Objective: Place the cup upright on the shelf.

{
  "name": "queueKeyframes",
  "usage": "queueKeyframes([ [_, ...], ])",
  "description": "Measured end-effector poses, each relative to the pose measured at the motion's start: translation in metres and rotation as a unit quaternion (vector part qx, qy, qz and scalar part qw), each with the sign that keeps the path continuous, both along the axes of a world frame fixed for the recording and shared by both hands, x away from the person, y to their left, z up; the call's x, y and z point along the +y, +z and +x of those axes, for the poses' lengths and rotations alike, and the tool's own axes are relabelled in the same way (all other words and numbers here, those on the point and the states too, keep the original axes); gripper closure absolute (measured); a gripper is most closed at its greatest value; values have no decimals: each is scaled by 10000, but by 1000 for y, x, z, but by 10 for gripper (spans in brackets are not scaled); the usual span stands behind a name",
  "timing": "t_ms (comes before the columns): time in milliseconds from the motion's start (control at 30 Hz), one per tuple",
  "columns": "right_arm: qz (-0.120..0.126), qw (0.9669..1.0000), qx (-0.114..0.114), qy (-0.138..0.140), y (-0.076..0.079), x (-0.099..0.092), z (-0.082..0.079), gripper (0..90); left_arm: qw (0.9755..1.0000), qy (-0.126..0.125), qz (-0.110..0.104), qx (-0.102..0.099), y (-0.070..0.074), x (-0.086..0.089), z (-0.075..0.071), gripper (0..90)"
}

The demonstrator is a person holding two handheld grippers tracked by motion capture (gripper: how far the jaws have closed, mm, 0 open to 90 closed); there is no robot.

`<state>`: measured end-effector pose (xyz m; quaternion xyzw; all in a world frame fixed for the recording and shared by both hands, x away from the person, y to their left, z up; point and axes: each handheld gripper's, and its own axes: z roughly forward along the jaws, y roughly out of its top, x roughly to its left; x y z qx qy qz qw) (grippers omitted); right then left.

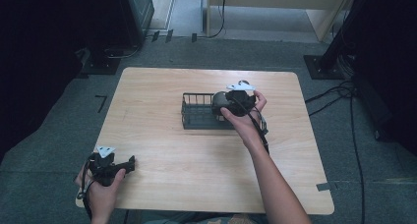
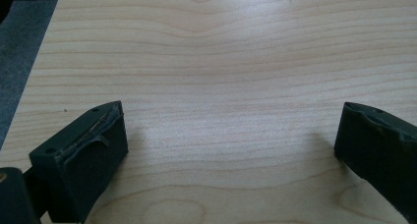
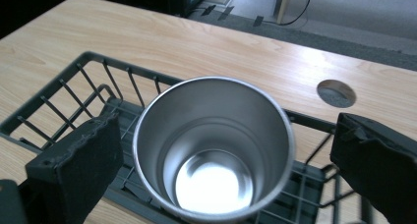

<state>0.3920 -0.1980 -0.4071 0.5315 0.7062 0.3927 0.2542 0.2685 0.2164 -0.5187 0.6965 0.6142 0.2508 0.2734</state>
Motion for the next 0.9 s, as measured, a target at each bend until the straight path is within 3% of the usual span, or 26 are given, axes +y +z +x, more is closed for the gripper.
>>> queueKeyframes([
  [433,36,9998,-156,-70,9,-31,-34,0,10000,6,-2,0,0,0,0,0],
  [900,-51,9997,-134,-217,-8,-66,-73,0,10000,-4,6,6,0,0,0,0],
])
